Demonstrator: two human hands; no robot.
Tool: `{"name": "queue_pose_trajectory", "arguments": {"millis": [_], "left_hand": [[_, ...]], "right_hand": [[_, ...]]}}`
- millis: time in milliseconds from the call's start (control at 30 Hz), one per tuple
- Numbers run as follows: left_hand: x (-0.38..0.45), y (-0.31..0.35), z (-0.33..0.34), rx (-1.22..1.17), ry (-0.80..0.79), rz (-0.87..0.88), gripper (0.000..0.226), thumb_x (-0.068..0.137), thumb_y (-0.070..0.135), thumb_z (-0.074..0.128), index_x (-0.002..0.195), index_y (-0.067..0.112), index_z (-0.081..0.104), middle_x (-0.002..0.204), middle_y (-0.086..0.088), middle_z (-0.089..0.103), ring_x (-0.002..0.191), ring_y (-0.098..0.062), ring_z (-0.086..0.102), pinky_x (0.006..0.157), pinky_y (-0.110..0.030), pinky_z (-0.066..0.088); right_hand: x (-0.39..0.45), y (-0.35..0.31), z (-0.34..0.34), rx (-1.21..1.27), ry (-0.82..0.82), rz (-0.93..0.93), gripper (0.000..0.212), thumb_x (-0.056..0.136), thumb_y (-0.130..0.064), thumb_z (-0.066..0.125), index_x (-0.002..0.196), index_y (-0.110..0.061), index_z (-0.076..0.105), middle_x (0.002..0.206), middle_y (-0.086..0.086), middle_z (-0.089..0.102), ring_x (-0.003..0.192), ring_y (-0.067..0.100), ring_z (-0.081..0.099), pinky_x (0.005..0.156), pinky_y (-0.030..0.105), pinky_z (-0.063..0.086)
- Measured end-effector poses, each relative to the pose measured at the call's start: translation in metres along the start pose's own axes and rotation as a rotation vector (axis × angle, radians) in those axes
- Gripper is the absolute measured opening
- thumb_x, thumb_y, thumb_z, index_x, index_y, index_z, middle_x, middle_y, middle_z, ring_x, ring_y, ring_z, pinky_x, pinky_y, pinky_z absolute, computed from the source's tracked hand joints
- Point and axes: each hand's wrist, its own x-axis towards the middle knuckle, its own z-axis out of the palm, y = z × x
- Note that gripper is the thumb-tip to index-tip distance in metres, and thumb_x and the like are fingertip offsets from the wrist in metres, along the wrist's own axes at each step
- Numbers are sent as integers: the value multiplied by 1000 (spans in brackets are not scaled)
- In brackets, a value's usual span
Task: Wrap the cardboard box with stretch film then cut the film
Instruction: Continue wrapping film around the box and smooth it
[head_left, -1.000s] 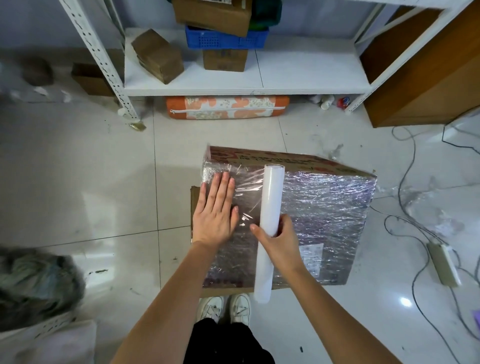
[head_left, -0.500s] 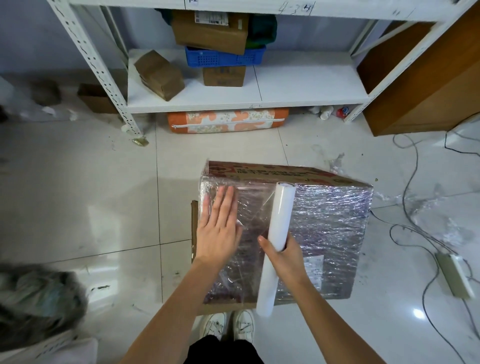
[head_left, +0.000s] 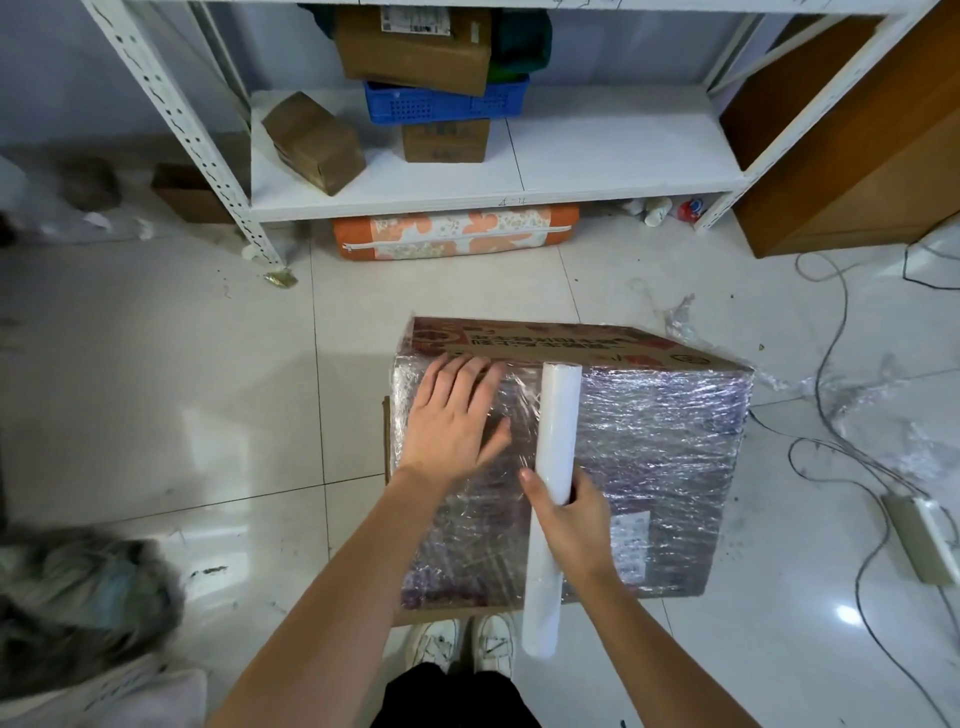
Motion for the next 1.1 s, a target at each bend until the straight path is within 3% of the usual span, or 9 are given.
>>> {"name": "queue_pose_trajectory", "arguments": {"millis": [267,400,500,633,733,833,900,1000,1100], "left_hand": [[-9,-26,-14,58,2,-43,46,94,30,36,135,17,51,131,-14,55,125,-33,49,112,-47,23],[-3,-28,-14,-78,109,-154,37,91,20,43,114,-2,63,108,-17,67,99,-30,63,99,-35,35],[4,-31,-14,-112,104,-215,33,89,18,47,106,-3,65,112,-17,66,108,-29,62,102,-34,37],[14,-15,-20,-92,-125,-501,62,92,39,28,125,-8,50,142,-27,40,139,-38,26,115,-38,12],[26,4,-29,39,-231,-652,72,93,41,12,143,-9,23,153,-27,11,144,-38,-2,116,-43,-5],[28,27,-25,112,-229,-333,62,96,37,12,147,2,11,155,-15,1,144,-32,-6,116,-45,-8],[24,43,-22,53,-284,-121,58,94,31,22,143,0,31,152,-16,25,143,-28,20,118,-44,10],[25,42,-17,-33,-347,-129,57,86,28,31,131,-1,51,129,-14,58,121,-27,52,111,-40,27],[39,33,-28,-41,-435,-127,68,86,41,17,138,8,44,131,-8,56,119,-23,50,104,-33,23]], "right_hand": [[1,-4,1,23,13,14,22,80,-39,70,73,-26,54,70,-2,61,65,11,59,59,29,50],[0,-5,0,38,6,26,21,81,-37,70,72,-27,53,70,-3,60,65,10,58,63,32,52],[3,-10,-2,50,-13,27,21,81,-37,69,72,-25,54,70,-3,60,64,10,58,62,31,51],[8,-13,-2,43,-12,7,21,82,-37,69,73,-23,56,68,-5,60,63,7,58,53,19,45],[10,-9,-3,50,-16,10,22,81,-36,70,84,-16,61,71,-5,62,64,7,59,50,13,41],[11,-4,-5,45,-20,7,23,80,-37,70,79,-17,60,68,-4,62,61,8,59,49,13,40],[11,-2,-4,25,-6,-1,26,79,-39,70,76,-16,60,67,-2,63,60,11,60,51,19,41],[9,1,-2,26,0,6,30,78,-41,69,81,-12,62,70,1,65,63,17,63,52,23,43],[12,-2,-2,43,-8,10,31,79,-42,69,87,-12,62,73,2,65,65,18,63,53,28,49]]}}
